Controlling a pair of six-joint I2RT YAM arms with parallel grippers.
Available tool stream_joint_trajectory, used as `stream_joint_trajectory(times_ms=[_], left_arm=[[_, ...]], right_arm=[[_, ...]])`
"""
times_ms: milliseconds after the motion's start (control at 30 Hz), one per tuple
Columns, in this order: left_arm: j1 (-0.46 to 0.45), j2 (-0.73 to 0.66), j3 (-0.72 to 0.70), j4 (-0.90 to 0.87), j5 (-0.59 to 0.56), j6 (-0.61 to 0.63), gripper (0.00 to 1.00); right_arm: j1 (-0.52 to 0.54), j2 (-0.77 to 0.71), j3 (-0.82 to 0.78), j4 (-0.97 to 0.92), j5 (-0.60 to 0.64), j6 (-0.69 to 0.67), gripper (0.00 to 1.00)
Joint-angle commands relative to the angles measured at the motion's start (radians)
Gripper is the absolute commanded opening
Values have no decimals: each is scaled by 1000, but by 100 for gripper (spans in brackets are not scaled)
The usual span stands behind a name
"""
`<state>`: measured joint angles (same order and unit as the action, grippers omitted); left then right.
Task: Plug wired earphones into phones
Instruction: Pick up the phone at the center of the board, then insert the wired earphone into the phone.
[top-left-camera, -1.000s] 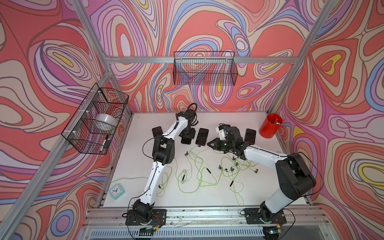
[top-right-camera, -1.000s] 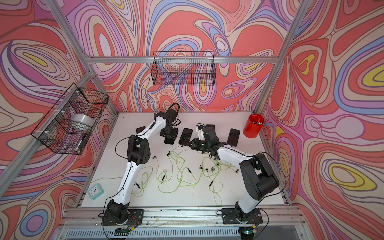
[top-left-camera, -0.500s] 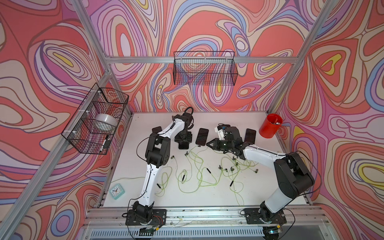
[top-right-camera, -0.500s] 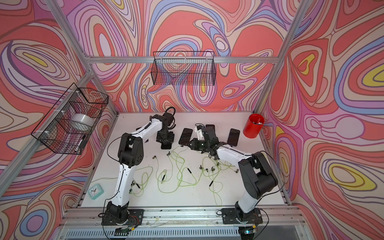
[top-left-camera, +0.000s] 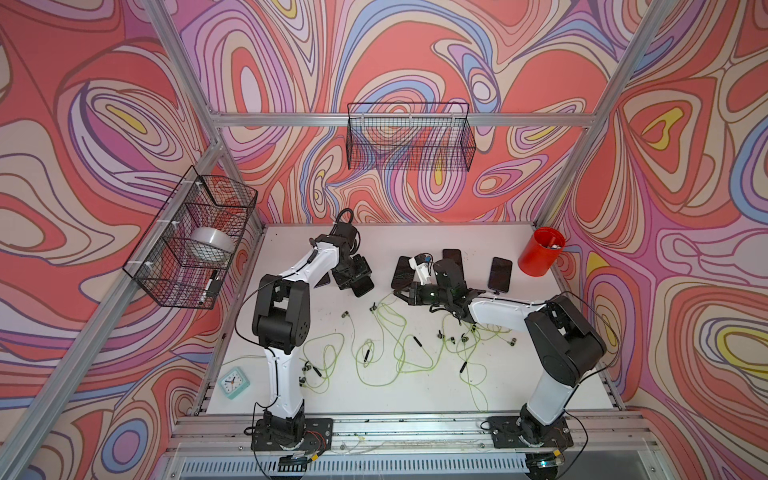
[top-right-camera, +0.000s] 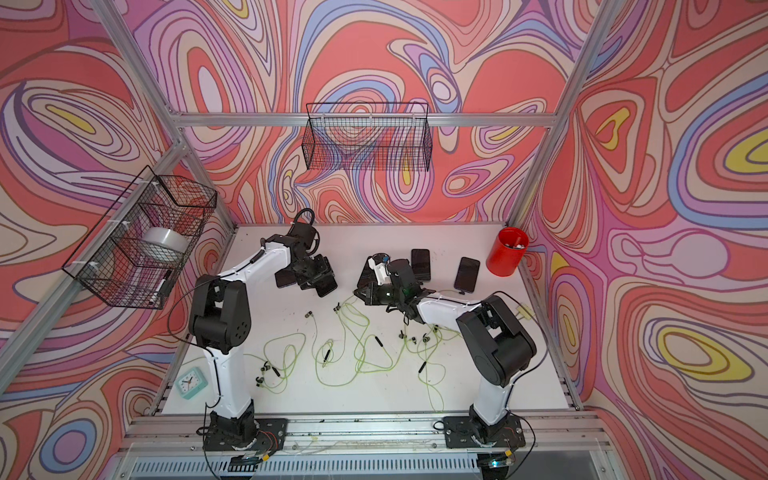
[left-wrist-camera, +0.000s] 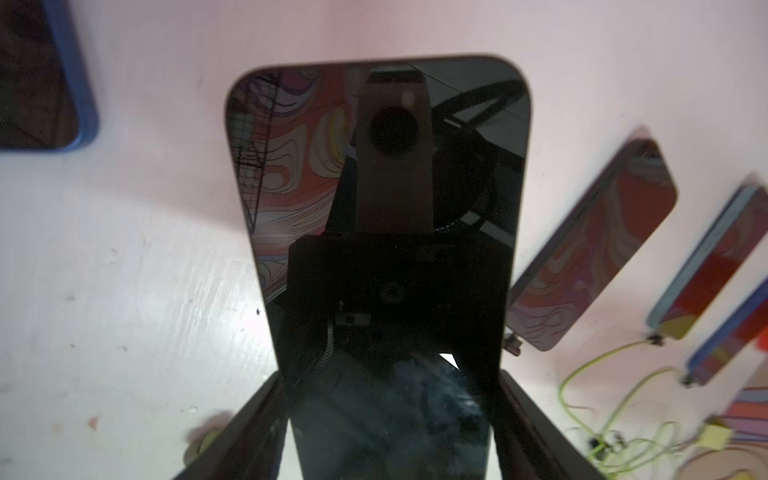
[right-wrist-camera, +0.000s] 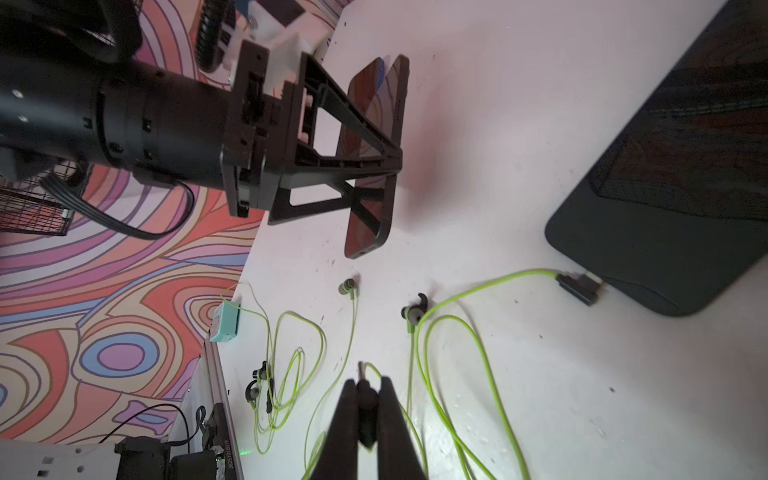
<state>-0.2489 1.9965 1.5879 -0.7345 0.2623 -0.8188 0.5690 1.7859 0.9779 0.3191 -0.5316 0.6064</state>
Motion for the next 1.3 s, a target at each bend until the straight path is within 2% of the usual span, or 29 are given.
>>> stream_joint_trajectory(times_ms=[0, 67, 233, 433, 633, 1267], left_arm=[[-5, -117, -58, 170, 103, -271, 12], [-2, -166, -115, 223, 119, -375, 0], [7, -270, -242, 347, 161, -588, 0], [7, -322, -331, 445, 219, -735, 0], [7, -350, -387, 505, 212, -784, 0], [6, -356, -419, 550, 238, -789, 0]], right_arm=[[25, 24, -13, 123, 41, 11, 0], [36, 21, -24, 151, 75, 8, 0], [49, 12, -65, 262, 140, 15, 0], [77, 17, -82, 364, 190, 0, 0], [91, 1, -91, 412, 237, -10, 0], [92, 53, -12, 370, 223, -20, 0]])
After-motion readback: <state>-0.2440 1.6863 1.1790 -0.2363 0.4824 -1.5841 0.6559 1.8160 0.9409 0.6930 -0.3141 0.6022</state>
